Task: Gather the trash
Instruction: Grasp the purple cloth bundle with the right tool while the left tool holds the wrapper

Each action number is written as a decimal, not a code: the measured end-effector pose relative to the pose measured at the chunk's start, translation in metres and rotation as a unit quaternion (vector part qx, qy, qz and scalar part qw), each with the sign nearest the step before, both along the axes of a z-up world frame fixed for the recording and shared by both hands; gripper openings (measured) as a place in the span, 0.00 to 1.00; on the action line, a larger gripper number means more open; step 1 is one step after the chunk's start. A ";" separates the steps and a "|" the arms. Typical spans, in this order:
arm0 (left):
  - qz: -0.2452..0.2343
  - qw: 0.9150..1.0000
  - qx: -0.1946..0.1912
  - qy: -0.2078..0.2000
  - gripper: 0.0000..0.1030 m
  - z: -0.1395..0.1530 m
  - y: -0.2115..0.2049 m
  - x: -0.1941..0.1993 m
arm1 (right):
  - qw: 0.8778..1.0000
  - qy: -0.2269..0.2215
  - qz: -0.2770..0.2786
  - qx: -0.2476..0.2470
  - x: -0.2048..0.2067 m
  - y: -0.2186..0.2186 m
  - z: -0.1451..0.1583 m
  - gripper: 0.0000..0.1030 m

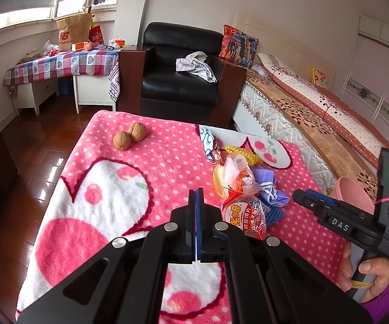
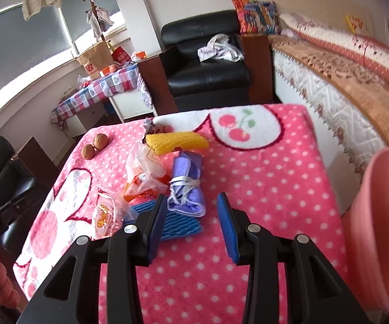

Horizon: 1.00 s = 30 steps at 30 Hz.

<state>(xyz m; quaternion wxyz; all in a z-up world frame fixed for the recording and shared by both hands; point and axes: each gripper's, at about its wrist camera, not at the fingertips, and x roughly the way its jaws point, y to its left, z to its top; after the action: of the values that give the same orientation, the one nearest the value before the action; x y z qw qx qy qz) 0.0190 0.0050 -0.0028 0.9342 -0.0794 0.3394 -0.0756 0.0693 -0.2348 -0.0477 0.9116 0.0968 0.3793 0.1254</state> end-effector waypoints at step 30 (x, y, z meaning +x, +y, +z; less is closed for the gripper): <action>-0.088 0.990 -0.022 0.108 0.43 -0.056 -0.039 0.034 | 0.999 0.028 0.022 0.002 0.030 0.010 -0.012 0.04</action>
<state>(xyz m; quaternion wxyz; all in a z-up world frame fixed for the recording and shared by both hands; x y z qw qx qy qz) 0.0531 -0.0339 -0.0590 0.8798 -0.0777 0.4422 -0.1559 0.0991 -0.2249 -0.0599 0.8976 0.0933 0.4062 0.1434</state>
